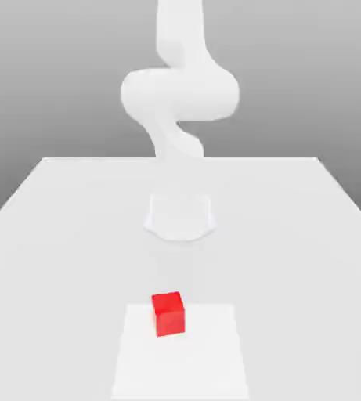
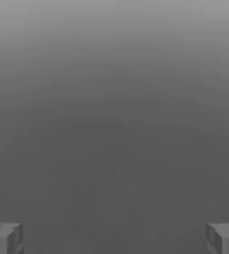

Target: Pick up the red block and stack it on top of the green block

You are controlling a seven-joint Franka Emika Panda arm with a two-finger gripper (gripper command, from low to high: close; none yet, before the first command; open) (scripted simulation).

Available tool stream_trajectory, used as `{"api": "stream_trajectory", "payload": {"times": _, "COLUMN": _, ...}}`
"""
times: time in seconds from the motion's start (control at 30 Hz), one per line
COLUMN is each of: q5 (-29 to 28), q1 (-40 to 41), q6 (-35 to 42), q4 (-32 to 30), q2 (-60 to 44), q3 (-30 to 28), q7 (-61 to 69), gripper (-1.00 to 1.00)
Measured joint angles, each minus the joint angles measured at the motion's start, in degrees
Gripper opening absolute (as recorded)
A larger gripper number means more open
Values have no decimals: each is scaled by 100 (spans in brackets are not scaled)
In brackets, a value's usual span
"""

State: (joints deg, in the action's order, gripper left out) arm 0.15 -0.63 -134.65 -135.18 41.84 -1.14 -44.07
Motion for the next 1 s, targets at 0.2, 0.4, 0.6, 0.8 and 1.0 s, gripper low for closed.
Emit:
{"api": "stream_trajectory", "payload": {"times": 0.2, "q5": 41, "q1": -153, "q6": -811, "q4": -935, "q2": -1161, "q3": -270, "q7": 502, "gripper": 0}}
{"api": "stream_trajectory", "payload": {"times": 0.4, "q5": 57, "q1": -241, "q6": -1633, "q4": -1881, "q2": -2352, "q3": -440, "q7": 998, "gripper": 0}}
{"api": "stream_trajectory", "payload": {"times": 0.6, "q5": -68, "q1": -230, "q6": -2677, "q4": -2821, "q2": -3841, "q3": -529, "q7": 1424, "gripper": 0}}
{"api": "stream_trajectory", "payload": {"times": 0.8, "q5": 410, "q1": -87, "q6": -3754, "q4": -2747, "q2": -5137, "q3": -267, "q7": 1820, "gripper": 0}}
{"api": "stream_trajectory", "payload": {"times": 1.0, "q5": 431, "q1": 0, "q6": -3892, "q4": -2725, "q2": -5305, "q3": -173, "q7": 1830, "gripper": -100}}
